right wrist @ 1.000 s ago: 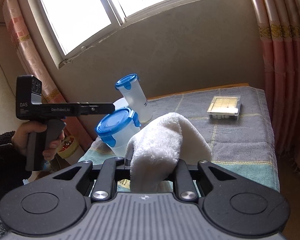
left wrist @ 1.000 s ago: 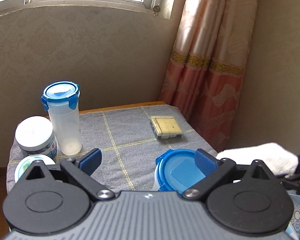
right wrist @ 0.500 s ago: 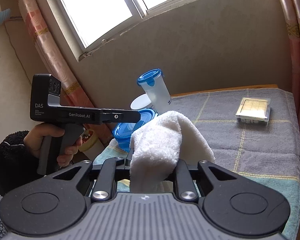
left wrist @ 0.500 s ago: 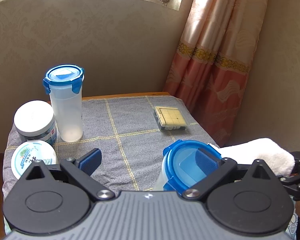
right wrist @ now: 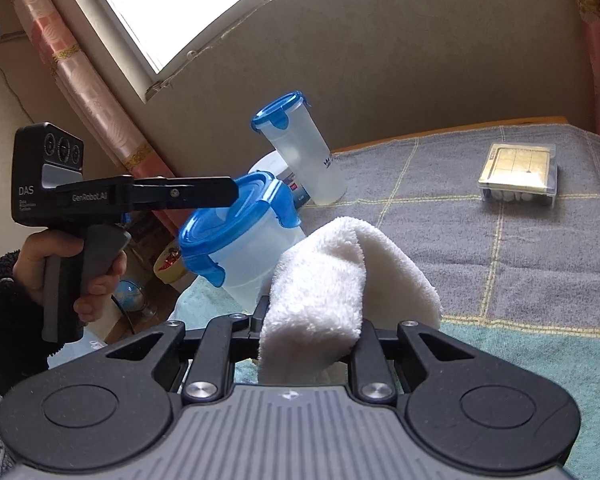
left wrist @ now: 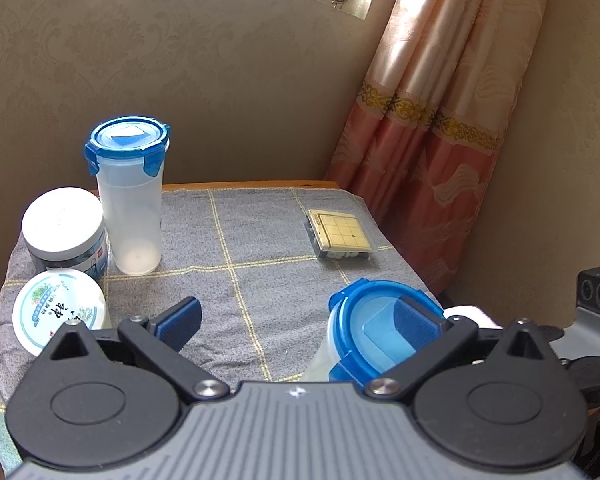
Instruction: Clean container
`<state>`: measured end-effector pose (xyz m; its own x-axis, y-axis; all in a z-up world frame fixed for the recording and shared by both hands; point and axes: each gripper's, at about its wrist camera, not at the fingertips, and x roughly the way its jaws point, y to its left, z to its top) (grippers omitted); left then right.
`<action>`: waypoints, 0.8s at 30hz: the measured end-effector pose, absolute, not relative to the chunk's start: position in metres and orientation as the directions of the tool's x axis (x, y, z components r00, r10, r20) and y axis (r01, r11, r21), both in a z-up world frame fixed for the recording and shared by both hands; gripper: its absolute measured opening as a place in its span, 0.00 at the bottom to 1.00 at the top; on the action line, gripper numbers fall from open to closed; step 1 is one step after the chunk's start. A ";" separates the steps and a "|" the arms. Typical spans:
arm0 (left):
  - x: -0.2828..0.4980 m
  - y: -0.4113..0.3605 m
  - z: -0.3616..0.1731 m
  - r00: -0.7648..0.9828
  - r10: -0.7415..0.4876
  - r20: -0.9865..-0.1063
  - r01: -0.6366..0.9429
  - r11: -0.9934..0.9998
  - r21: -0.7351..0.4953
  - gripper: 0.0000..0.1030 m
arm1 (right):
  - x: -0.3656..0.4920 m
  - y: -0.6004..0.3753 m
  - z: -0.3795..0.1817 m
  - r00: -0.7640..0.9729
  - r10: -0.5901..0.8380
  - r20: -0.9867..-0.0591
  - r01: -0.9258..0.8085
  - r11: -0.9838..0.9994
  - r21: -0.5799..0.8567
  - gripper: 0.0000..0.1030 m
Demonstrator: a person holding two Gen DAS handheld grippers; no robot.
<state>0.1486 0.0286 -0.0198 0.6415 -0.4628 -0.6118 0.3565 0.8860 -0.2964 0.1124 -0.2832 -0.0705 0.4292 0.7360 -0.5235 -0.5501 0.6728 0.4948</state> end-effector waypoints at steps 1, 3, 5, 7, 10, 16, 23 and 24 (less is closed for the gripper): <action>0.149 0.029 -0.020 0.642 -0.461 -0.613 0.356 0.887 -0.295 1.00 | 0.115 -0.283 -0.074 0.423 0.737 -0.528 -0.547 0.672 0.500 0.23; 0.148 0.028 -0.019 0.643 -0.456 -0.615 0.355 0.889 -0.288 1.00 | 0.118 -0.281 -0.080 0.412 0.738 -0.534 -0.540 0.670 0.509 0.23; 0.147 0.027 -0.018 0.647 -0.450 -0.615 0.354 0.892 -0.281 1.00 | 0.121 -0.281 -0.085 0.404 0.740 -0.538 -0.532 0.668 0.520 0.23; 0.148 0.027 -0.017 0.651 -0.444 -0.615 0.349 0.895 -0.276 1.00 | 0.123 -0.281 -0.089 0.405 0.740 -0.538 -0.528 0.669 0.523 0.22; 0.147 0.026 -0.016 0.654 -0.439 -0.616 0.350 0.898 -0.267 1.00 | 0.124 -0.281 -0.094 0.412 0.731 -0.544 -0.515 0.679 0.523 0.20; 0.144 0.024 -0.014 0.666 -0.426 -0.613 0.359 0.902 -0.237 1.00 | 0.111 -0.292 -0.079 0.460 0.709 -0.534 -0.506 0.704 0.499 0.19; 0.142 0.024 -0.015 0.675 -0.426 -0.602 0.368 0.902 -0.225 1.00 | 0.084 -0.307 -0.045 0.542 0.674 -0.503 -0.507 0.739 0.443 0.20; 0.142 0.024 -0.015 0.677 -0.425 -0.601 0.369 0.902 -0.223 1.00 | 0.080 -0.308 -0.040 0.549 0.673 -0.495 -0.513 0.739 0.437 0.20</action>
